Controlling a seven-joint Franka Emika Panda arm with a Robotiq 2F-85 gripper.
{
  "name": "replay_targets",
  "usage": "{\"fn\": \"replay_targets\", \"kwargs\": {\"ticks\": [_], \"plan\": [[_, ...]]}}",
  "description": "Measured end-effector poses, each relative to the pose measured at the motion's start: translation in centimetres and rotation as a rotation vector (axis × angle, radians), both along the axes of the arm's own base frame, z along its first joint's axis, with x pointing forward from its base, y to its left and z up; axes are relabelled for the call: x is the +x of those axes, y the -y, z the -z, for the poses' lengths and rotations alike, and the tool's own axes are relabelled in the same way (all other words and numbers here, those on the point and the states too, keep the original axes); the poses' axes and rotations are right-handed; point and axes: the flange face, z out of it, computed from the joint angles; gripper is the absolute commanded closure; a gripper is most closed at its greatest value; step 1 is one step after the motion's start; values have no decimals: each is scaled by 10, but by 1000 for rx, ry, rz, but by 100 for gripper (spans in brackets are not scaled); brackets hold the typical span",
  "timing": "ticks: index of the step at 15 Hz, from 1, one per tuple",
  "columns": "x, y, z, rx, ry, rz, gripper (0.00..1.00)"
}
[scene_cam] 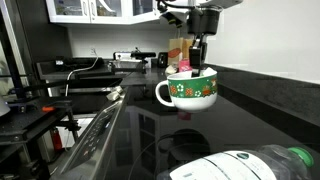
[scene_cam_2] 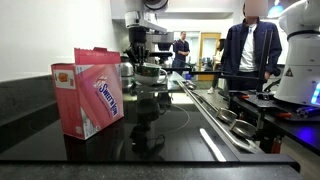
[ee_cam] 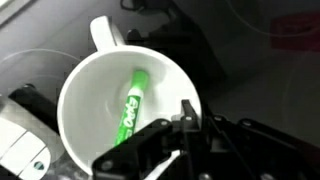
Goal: Move the mug cup to the left
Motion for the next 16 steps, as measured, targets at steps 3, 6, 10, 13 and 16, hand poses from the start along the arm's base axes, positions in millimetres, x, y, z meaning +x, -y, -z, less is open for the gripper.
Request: {"fn": "replay_targets", "kwargs": {"ticks": [3, 6, 10, 13, 16], "plan": [[11, -7, -10, 8, 15, -74, 97], [18, -19, -9, 29, -38, -171, 97], [30, -33, -7, 24, -113, -268, 97], [41, -43, -3, 8, -130, -313, 97], [51, -56, 6, 1, -126, -335, 97]]}}
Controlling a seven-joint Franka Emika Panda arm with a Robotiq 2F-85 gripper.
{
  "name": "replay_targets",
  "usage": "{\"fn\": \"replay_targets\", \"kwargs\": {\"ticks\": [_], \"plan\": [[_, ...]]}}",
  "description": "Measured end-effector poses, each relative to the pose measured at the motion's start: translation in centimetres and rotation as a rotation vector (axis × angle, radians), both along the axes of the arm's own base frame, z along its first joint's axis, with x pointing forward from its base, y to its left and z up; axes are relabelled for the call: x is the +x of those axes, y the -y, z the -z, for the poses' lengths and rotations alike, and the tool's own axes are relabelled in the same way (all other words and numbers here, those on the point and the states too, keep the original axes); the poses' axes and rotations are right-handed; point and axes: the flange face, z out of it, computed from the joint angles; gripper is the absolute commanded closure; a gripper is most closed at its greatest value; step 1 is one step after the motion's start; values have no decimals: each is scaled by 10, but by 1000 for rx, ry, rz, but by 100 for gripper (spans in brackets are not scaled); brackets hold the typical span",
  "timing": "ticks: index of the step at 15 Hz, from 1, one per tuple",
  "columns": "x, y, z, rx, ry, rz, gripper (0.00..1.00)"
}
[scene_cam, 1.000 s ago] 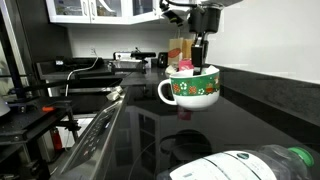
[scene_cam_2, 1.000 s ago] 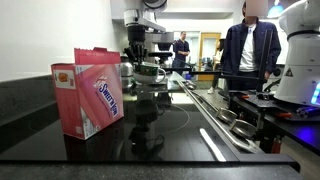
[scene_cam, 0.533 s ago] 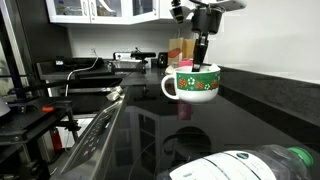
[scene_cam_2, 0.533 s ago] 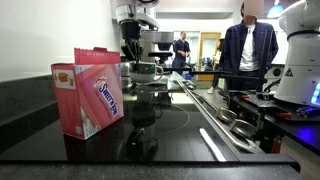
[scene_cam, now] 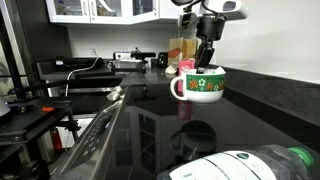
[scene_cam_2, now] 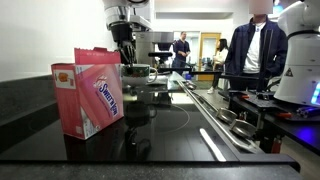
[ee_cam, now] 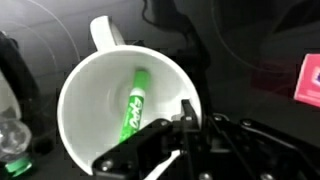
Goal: Move the mug cup to the left
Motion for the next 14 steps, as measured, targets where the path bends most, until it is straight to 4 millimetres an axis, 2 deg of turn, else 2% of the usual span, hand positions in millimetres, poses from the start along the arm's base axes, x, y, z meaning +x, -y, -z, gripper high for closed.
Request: {"fn": "replay_targets", "kwargs": {"ticks": [3, 14], "plan": [[6, -7, 10, 3, -2, -11, 97], [12, -12, 35, 10, -19, -37, 97]]}}
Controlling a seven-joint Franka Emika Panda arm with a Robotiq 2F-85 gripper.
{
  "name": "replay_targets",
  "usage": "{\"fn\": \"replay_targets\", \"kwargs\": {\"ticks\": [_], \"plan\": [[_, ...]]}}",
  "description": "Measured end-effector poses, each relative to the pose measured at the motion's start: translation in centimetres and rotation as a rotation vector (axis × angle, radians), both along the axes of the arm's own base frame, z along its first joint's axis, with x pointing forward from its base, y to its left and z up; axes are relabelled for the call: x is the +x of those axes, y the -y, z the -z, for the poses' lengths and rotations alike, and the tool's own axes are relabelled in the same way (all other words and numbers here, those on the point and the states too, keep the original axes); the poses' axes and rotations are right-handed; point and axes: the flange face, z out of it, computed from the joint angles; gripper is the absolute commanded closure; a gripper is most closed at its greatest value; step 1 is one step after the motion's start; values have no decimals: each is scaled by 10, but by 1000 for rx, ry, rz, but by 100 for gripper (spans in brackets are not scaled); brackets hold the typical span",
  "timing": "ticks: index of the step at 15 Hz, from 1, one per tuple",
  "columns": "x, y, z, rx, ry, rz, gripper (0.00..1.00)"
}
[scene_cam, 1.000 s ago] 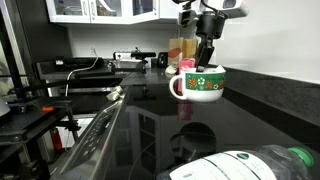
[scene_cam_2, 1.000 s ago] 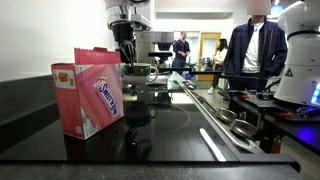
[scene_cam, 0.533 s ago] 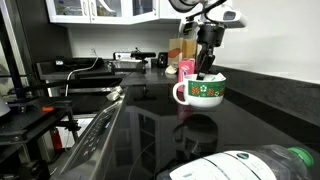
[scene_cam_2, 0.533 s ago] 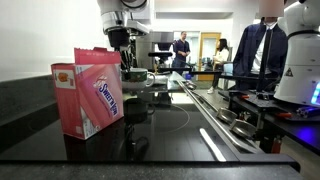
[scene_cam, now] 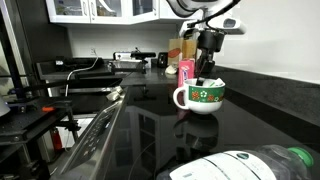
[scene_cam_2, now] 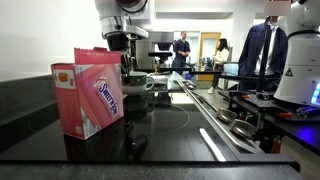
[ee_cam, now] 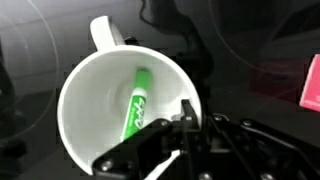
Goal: Move the mug cup to the left
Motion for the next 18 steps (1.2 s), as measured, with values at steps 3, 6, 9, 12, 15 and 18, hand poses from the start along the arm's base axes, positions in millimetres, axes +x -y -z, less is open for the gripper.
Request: {"fn": "replay_targets", "kwargs": {"ticks": [3, 6, 9, 12, 15, 18], "plan": [[2, -1, 2, 1, 1, -1, 57], [6, -1, -6, 1, 20, -2, 35], [10, -2, -13, -1, 35, -4, 12], [12, -2, -22, -13, 50, -13, 0], [14, -4, -45, -14, 81, -16, 0], [11, -3, -77, -14, 118, -15, 0]]}}
